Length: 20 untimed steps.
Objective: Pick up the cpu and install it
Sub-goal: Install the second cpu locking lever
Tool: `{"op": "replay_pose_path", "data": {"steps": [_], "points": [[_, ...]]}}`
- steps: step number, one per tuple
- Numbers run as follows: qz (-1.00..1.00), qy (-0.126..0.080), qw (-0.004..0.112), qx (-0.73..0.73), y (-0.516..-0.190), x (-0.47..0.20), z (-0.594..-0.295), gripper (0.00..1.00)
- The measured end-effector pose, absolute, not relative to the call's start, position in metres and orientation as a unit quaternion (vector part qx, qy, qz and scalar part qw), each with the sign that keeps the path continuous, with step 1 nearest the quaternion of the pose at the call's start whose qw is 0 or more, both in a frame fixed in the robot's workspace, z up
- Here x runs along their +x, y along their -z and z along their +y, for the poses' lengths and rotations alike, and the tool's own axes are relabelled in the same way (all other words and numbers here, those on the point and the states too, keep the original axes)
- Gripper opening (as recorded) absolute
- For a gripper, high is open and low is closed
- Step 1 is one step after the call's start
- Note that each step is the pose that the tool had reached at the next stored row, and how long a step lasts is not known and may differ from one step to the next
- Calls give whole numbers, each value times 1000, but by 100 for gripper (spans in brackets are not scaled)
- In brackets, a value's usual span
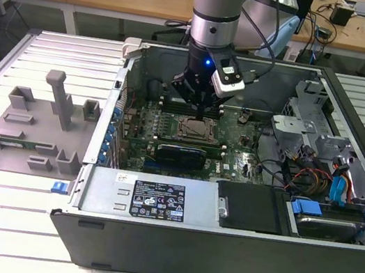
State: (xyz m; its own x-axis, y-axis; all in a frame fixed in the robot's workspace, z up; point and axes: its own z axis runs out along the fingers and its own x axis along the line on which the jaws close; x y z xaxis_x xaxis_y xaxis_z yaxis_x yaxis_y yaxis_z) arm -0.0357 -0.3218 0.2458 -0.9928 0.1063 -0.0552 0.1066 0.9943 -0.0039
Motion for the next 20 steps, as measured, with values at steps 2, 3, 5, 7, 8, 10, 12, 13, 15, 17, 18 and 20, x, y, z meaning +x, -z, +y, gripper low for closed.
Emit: {"op": "replay_pose_path", "data": {"steps": [2, 3, 5, 7, 8, 10, 12, 13, 15, 17, 18, 20], "points": [[998, 3, 27, 53, -246, -36, -322, 11], [998, 3, 27, 53, -246, -36, -322, 11], [998, 4, 27, 53, -246, -36, -322, 11], [998, 3, 27, 53, -246, -36, -325, 11], [998, 3, 27, 53, -246, -36, -327, 11], [998, 3, 27, 53, -246, -36, -331, 11], [998, 3, 27, 52, -246, -37, -336, 11], [999, 3, 27, 46, -246, -38, -341, 11], [999, 3, 28, 40, -246, -39, -343, 11], [999, 3, 28, 23, -245, -39, -345, 11], [999, 2, 28, 18, -245, -39, -346, 11], [1000, 2, 28, 5, -245, -39, -346, 11]]}}
